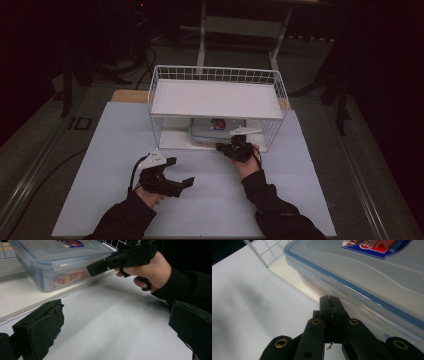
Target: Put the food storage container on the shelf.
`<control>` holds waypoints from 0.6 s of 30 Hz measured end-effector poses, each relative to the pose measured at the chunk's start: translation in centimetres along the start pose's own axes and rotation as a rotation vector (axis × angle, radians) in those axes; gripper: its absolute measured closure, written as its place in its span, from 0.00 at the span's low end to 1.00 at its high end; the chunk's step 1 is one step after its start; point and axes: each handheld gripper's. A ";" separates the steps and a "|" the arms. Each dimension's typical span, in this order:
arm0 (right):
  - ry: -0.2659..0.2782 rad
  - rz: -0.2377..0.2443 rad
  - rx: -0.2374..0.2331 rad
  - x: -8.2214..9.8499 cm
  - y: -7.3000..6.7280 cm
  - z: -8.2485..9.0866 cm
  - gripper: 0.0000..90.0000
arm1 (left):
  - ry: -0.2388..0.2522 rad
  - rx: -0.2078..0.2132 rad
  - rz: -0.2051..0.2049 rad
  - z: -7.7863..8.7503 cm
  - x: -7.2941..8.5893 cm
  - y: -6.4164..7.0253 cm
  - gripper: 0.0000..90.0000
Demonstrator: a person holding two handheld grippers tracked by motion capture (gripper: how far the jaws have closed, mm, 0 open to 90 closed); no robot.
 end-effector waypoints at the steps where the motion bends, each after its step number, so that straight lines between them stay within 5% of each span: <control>1: 0.001 -0.013 0.000 -0.1 0.2 -0.2 1.00 | -0.002 -0.001 -0.001 0.0 0.0 0.0 0.00; 18: 0.038 -0.048 0.014 -1.1 1.4 -1.0 1.00 | -0.008 0.003 0.001 -0.2 0.3 -0.1 0.00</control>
Point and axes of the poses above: each handheld gripper's, and its own axes: z roughly backward along the jaws, x roughly out of its underside, y roughly to its right, and after that the axes turned 10 degrees about -z, right-handed
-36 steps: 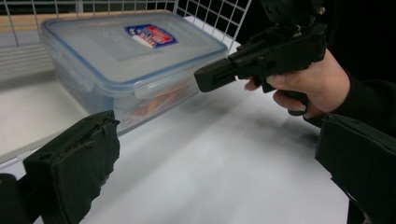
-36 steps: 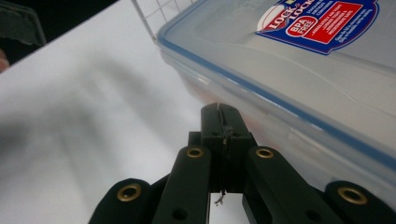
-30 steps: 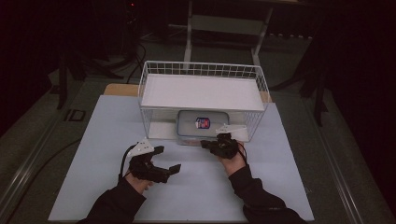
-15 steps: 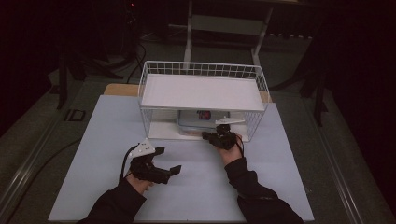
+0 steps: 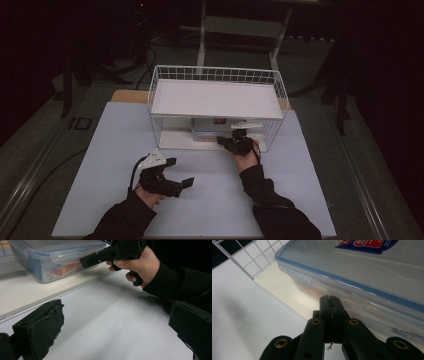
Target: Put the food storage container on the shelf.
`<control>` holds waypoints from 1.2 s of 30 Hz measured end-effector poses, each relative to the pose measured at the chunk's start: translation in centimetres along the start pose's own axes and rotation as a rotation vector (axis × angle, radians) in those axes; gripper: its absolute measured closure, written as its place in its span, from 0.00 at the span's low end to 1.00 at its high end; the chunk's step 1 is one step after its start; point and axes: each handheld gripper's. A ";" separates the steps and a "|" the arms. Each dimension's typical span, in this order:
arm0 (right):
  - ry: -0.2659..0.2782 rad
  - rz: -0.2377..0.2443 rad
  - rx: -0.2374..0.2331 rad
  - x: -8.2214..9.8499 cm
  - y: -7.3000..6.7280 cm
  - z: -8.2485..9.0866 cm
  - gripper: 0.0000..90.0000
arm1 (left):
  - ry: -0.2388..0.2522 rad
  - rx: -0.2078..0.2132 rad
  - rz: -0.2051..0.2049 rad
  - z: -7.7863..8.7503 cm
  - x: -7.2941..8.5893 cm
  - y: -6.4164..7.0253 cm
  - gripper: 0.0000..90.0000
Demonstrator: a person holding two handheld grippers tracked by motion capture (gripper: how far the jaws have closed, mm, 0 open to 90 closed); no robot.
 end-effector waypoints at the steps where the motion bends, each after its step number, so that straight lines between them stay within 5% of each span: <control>1: 0.004 -0.002 -0.004 0.1 0.0 0.1 1.00 | 0.000 0.002 0.000 0.0 0.0 0.0 0.00; 8: 0.014 0.013 -0.048 1.1 -0.8 1.3 0.91 | 0.004 0.004 -0.002 0.1 -0.2 0.0 0.00; 17: 0.029 0.067 -0.057 2.3 -2.2 3.2 0.53 | 0.027 0.027 -0.020 0.2 -0.4 0.0 0.00; 24: 0.053 0.065 -0.140 2.8 -2.6 4.8 0.19 | 0.025 0.022 -0.033 0.4 -0.5 0.1 0.00; 36: 0.077 0.072 -0.170 4.5 -2.6 7.9 0.17 | 0.047 0.047 -0.075 1.5 -0.7 0.4 0.00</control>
Point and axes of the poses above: each handheld gripper's, and its own axes: z roughly backward along the jaws, x roughly out of its underside, y roughly to its right, and after that the axes turned 10 degrees about -z, right-handed
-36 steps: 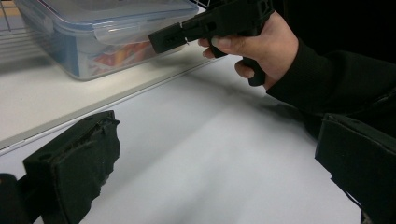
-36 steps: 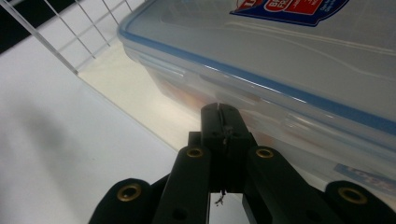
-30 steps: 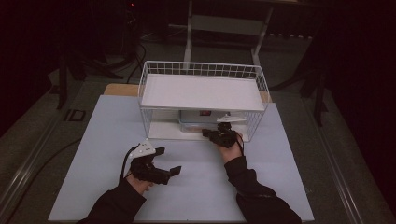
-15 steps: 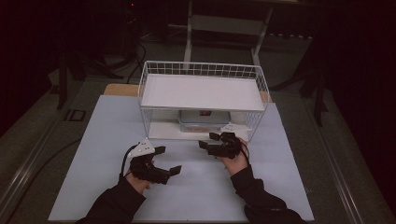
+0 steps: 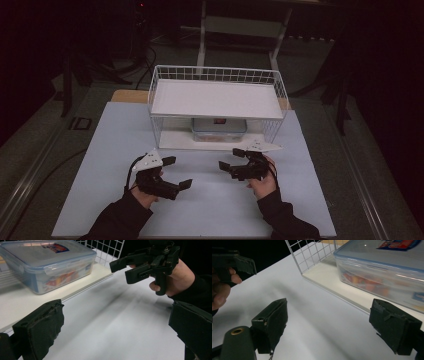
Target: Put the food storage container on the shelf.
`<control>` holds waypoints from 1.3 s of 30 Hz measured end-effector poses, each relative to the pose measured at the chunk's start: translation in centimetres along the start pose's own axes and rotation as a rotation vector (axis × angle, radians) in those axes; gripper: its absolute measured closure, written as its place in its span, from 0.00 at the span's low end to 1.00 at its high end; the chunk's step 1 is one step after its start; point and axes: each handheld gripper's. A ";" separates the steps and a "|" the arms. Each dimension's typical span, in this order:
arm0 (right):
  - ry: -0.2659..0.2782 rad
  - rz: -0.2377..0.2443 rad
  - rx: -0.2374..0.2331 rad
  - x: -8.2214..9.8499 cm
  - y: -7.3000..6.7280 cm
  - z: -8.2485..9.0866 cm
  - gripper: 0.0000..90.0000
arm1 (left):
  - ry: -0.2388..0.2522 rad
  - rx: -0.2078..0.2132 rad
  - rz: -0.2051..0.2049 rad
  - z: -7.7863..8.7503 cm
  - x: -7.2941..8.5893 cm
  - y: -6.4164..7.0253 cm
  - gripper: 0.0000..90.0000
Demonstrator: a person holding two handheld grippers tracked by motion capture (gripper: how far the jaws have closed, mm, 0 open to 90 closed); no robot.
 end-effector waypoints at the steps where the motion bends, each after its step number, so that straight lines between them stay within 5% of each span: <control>1: 0.008 0.000 0.000 0.1 0.0 0.4 0.17 | -0.001 0.002 -0.003 0.1 0.1 0.0 0.00; 8: 0.010 0.006 0.010 1.4 -0.3 2.1 0.17 | -0.003 -0.006 -0.039 1.0 0.7 0.3 0.00; 20: 0.015 0.051 0.030 3.2 -0.8 5.5 0.17 | -0.008 0.017 -0.040 2.8 1.5 0.7 0.00; 39: 0.013 0.043 0.119 5.6 1.0 10.0 0.17 | -0.017 -0.010 -0.009 5.3 3.4 0.1 0.00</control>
Point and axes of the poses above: each handheld gripper's, and its own axes: z roughly backward along the jaws, x roughly out of its underside, y roughly to its right, and after that the axes turned 10 degrees about -z, right-handed
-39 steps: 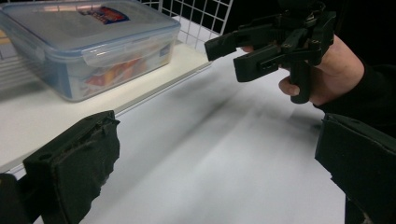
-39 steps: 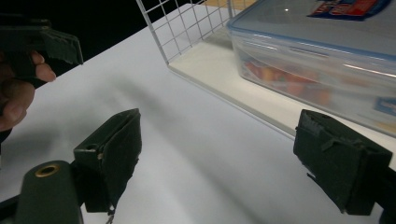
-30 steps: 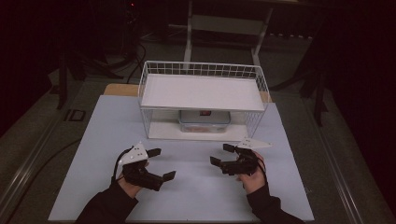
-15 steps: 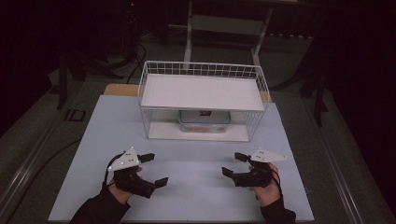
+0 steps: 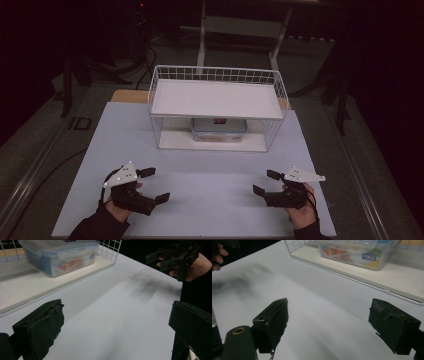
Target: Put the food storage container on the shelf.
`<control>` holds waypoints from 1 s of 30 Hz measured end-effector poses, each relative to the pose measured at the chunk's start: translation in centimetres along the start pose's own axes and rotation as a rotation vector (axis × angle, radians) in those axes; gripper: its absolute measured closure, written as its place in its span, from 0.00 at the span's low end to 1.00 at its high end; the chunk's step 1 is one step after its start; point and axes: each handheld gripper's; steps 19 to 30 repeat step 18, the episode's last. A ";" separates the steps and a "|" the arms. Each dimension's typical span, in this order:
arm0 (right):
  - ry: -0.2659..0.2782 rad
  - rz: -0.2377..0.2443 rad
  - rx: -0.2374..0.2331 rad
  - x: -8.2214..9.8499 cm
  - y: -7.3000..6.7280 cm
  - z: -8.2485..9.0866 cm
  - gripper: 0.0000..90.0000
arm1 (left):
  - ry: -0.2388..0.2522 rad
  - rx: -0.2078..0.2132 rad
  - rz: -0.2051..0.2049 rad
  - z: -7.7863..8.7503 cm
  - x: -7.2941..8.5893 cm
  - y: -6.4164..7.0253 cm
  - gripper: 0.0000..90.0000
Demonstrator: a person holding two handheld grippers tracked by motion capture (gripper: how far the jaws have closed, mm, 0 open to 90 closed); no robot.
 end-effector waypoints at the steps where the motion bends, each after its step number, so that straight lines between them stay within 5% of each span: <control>1: -0.001 -0.004 -0.006 0.1 0.1 0.2 0.17 | -0.006 -0.002 -0.005 0.0 0.1 0.0 0.00; 30: -0.034 -0.032 -0.004 1.3 1.1 0.7 0.17 | 0.016 -0.016 0.020 0.4 0.8 -0.4 0.00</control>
Point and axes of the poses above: each handheld gripper's, and its own axes: z roughly backward along the jaws, x roughly out of its underside, y roughly to its right, and after that the axes turned 10 degrees about -z, right-handed
